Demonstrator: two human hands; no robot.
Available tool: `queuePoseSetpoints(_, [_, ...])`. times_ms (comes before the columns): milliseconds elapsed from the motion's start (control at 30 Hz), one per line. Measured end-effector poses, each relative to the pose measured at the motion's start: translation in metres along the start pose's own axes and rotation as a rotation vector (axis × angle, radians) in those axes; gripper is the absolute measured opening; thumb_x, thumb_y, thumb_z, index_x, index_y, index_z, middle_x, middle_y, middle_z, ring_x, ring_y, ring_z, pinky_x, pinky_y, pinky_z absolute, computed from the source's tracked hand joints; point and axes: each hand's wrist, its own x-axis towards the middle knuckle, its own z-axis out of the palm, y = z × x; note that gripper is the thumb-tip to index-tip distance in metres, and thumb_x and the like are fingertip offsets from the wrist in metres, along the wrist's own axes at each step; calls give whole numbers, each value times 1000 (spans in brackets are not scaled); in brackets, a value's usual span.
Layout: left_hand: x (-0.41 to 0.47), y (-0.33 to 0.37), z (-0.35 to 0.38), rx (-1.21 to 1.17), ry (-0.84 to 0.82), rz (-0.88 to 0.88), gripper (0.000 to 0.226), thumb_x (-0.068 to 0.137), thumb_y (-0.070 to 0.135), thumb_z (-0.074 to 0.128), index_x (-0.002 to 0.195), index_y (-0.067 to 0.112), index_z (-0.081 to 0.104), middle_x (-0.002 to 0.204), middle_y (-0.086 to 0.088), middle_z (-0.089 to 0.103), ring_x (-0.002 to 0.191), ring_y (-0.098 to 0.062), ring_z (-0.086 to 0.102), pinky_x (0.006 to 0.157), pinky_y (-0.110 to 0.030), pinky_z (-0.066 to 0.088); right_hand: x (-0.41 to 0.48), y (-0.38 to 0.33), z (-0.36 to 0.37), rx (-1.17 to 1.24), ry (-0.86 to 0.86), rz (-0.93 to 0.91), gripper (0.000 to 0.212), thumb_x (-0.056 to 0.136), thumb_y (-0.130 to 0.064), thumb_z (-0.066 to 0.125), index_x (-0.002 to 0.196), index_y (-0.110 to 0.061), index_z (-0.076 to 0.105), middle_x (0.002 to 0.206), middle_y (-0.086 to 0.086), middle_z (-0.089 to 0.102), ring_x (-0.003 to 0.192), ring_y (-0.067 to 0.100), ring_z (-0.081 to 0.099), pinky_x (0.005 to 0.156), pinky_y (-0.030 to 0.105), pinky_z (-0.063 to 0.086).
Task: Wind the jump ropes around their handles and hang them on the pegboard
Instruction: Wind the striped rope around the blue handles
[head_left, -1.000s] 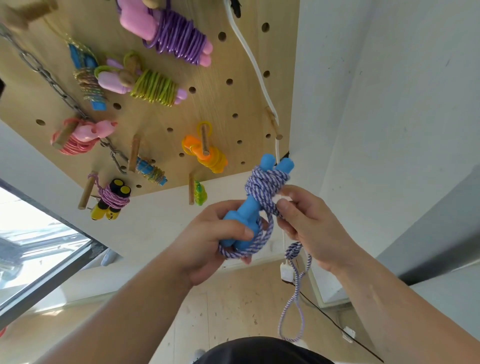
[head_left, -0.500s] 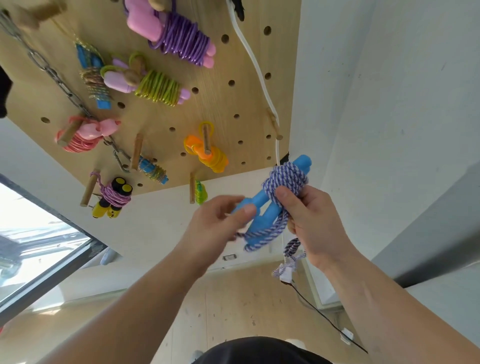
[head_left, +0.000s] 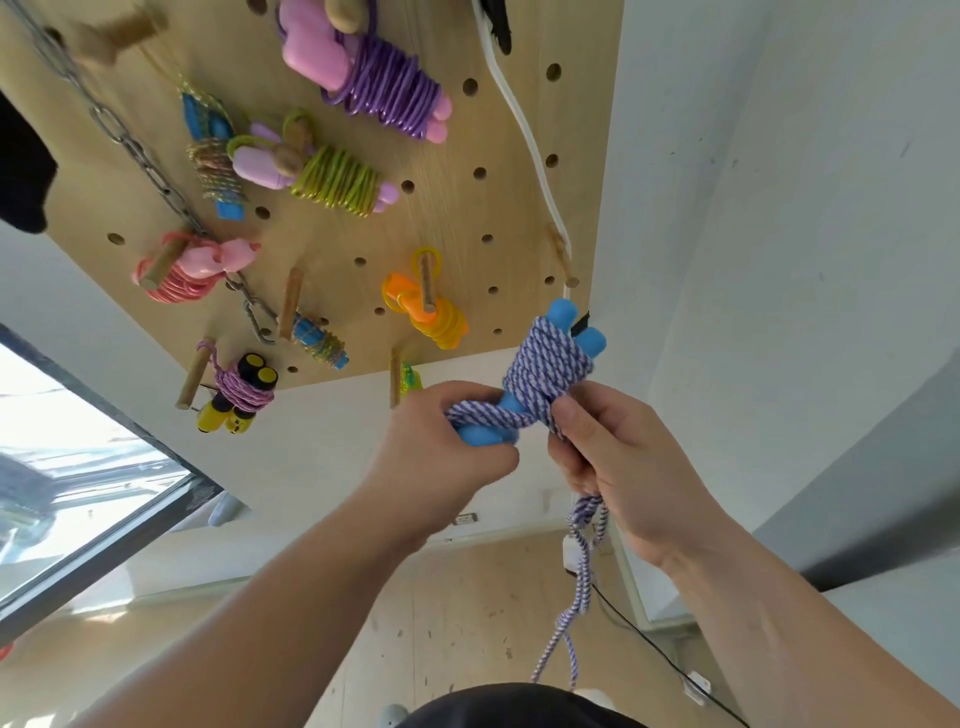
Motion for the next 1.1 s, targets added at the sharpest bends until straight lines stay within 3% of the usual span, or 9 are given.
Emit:
queuePoseSetpoints(100, [-5, 7, -3, -383, -194, -84, 31, 62, 2, 69, 92, 6, 74, 89, -21, 73, 76, -38, 71, 57, -41, 60, 1, -3, -11, 16, -61, -34, 10, 93, -36, 61, 94, -36, 72, 61, 13, 32, 51, 11, 31, 48, 20, 28])
queuePoseSetpoints(233, [-9, 5, -7, -685, -492, -176, 39, 63, 10, 67, 101, 4, 74, 92, -28, 68, 72, -41, 68, 52, -37, 56, 0, -2, -26, -25, -196, -91, 44, 83, -56, 74, 101, -17, 70, 66, 30, 30, 56, 13, 35, 52, 18, 32])
queuePoseSetpoints(433, [-3, -5, -10, -810, -824, -378, 50, 68, 20, 79, 115, 4, 70, 108, -28, 69, 89, -42, 72, 67, -43, 63, 1, -7, -18, 25, -250, -112, 32, 85, -43, 74, 94, -13, 68, 67, 17, 52, 49, 21, 43, 49, 24, 33])
queuePoseSetpoints(500, [-1, -6, -8, -689, -711, -406, 52, 64, 26, 80, 112, 7, 72, 110, -26, 71, 96, -41, 71, 74, -45, 62, 0, -7, -9, 21, -105, -88, 30, 87, -38, 71, 86, -9, 64, 58, 10, 44, 46, 18, 33, 47, 26, 28])
queuePoseSetpoints(667, [-10, -7, 1, 17, 133, -37, 92, 53, 61, 76, 137, 36, 47, 124, 13, 62, 109, -5, 62, 84, -27, 54, 4, -3, 1, 32, 232, -2, 31, 96, -31, 66, 79, -6, 56, 54, -2, 30, 51, 14, 21, 49, 28, 20])
queuePoseSetpoints(767, [-16, -1, 13, 399, 16, 90, 101, 57, 69, 78, 145, 36, 39, 132, 22, 49, 115, 3, 50, 92, -20, 45, 8, 3, 8, 71, 251, 91, 28, 98, -31, 62, 80, -12, 54, 55, -2, 28, 52, 13, 20, 48, 26, 19])
queuePoseSetpoints(833, [-11, -3, 20, 435, -19, 91, 83, 64, 53, 86, 134, 31, 49, 122, 18, 57, 106, -2, 55, 86, -20, 46, 8, 5, 10, 57, 177, 122, 23, 99, -31, 59, 90, -10, 57, 59, 1, 31, 53, 12, 23, 49, 25, 22])
queuePoseSetpoints(933, [-2, -2, 16, 277, -15, -18, 49, 69, 20, 86, 110, 23, 59, 100, 4, 66, 80, -12, 61, 65, -25, 51, 8, 6, -1, 84, 23, 143, 19, 100, -26, 57, 97, -8, 61, 66, 4, 49, 56, 13, 40, 53, 24, 36])
queuePoseSetpoints(1100, [4, -4, 3, -219, 32, -276, 61, 56, 18, 78, 110, 21, 50, 105, -16, 64, 71, -24, 63, 54, -36, 54, 2, 13, -21, -167, -202, 197, 13, 95, -17, 64, 105, -14, 70, 81, 9, 69, 71, 18, 60, 64, 28, 48])
